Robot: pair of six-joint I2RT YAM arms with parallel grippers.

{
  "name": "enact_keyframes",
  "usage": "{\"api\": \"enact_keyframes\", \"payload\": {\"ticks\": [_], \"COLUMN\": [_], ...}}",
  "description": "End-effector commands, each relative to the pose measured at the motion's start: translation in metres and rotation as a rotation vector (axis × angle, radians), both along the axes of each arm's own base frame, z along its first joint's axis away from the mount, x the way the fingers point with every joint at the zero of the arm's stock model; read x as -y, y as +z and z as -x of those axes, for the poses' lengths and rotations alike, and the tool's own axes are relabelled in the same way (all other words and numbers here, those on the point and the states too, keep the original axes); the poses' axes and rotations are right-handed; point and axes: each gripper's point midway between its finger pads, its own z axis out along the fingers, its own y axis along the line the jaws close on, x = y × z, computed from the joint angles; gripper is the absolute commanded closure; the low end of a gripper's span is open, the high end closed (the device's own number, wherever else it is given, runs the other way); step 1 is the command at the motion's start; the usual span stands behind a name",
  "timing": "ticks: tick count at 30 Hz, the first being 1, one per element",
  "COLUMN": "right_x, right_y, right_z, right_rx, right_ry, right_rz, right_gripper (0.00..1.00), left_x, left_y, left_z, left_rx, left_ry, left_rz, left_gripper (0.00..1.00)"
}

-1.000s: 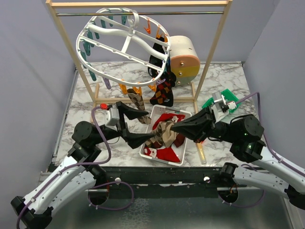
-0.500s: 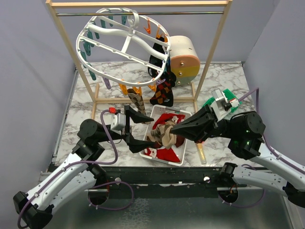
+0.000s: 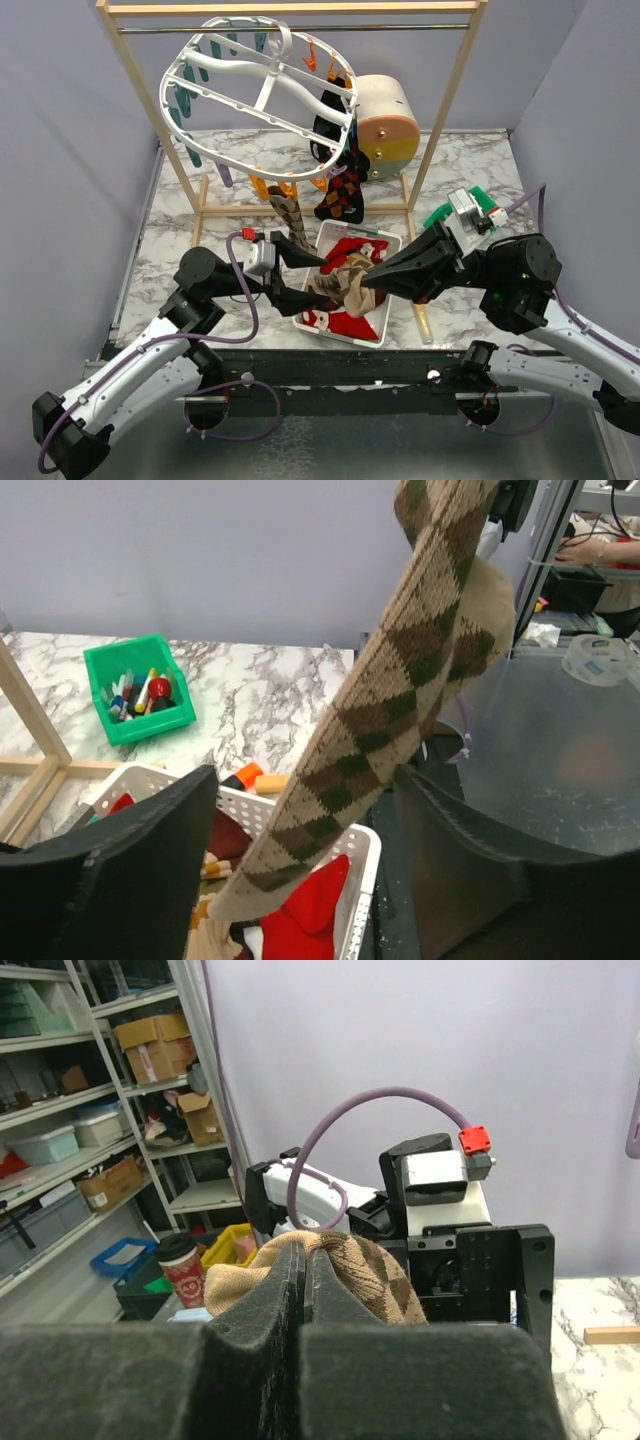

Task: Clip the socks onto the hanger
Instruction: Pick up the sock from the bin.

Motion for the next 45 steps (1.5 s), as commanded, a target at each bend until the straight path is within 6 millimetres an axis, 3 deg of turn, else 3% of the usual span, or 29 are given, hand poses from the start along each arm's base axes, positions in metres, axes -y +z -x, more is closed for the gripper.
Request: {"api": "enact_keyframes", "payload": {"ticks": [1,12,18,21,23,30,31,35,37,41,45], "right_x": [0.012,0.012,0.014,0.014,0.014,0.015,0.015,0.018,0.022,0.035,0.044], "right_y": [0.02,0.009,0.007,0.006,0.005,-0.007,-0.012,-0.033,-0.045,-0.048,-0.05], "right_z": [0.015,0.018,0.02,0.021,0.021,0.021,0.02,0.015,0.012,-0.005,-0.053], "right_rx": [0.047,0.038,0.034,0.034,0.037,0.052,0.05,0.038,0.022,-0.007,-0.167], "right_ry": [0.042,0.055,0.063,0.066,0.068,0.056,0.045,0.0,-0.03,-0.17,-0.432], "right_rz": [-0.047,-0.023,-0.016,-0.009,0.001,0.059,0.083,0.187,0.233,0.227,0.164], "right_gripper": [1.0,1.0,1.0,0.99,1.0,0.99,0.97,0.48,0.35,0.27,0.27], "left_x": [0.003,0.01,0.014,0.016,0.017,0.017,0.016,0.011,0.008,0.001,-0.008], "left_y": [-0.009,0.015,0.018,0.017,0.017,0.029,0.033,0.055,0.067,0.085,0.098], "left_z": [0.007,0.005,0.007,0.008,0.007,-0.004,-0.007,-0.021,-0.027,-0.043,-0.059], "left_rx": [-0.003,0.037,0.051,0.054,0.061,0.108,0.126,0.212,0.282,0.4,0.516], "left_ry": [-0.052,-0.069,-0.092,-0.102,-0.103,-0.028,-0.007,0.09,0.139,0.245,0.36], "left_rz": [-0.018,0.001,-0.003,-0.007,-0.008,0.018,0.028,0.067,0.084,0.097,0.095], "left_gripper": [0.36,0.59,0.73,0.85,1.0,1.0,1.0,1.0,1.0,1.0,1.0]}}
